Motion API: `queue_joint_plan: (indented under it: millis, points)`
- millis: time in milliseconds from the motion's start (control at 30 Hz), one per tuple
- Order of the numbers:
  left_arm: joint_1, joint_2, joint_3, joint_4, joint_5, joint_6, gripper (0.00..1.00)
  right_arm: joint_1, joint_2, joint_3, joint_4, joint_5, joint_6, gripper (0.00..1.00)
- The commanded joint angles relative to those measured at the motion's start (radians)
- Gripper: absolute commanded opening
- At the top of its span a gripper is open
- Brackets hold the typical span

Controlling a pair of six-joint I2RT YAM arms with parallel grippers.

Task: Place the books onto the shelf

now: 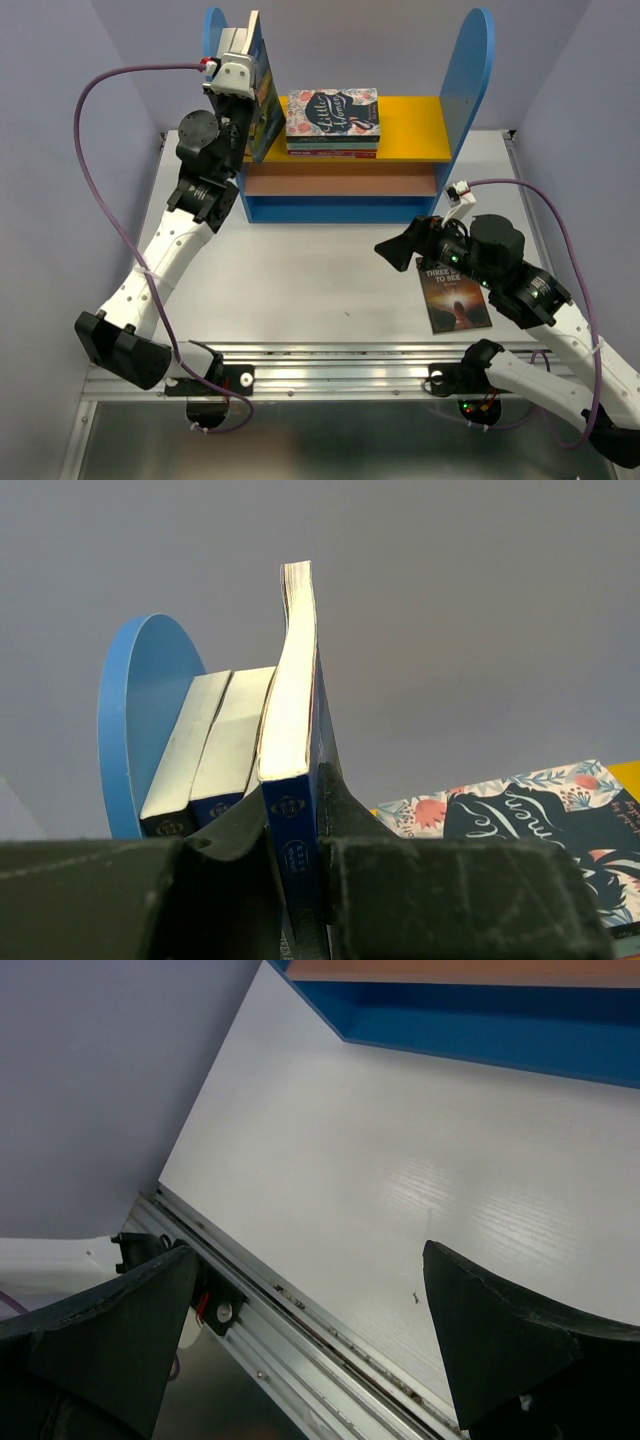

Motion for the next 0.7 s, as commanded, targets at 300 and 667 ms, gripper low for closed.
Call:
queue_joint_plan:
  millis: [300, 667]
  points:
    - [-0.103, 0.043, 0.139, -0.012, -0.144, 0.124, 0.00, 0.003, -0.054, 0.002, 0.025, 0.019, -0.010, 1.00]
    - [-0.116, 0.048, 0.061, 0.038, -0.170, 0.126, 0.00, 0.003, -0.084, -0.004, 0.013, 0.025, -0.014, 1.00]
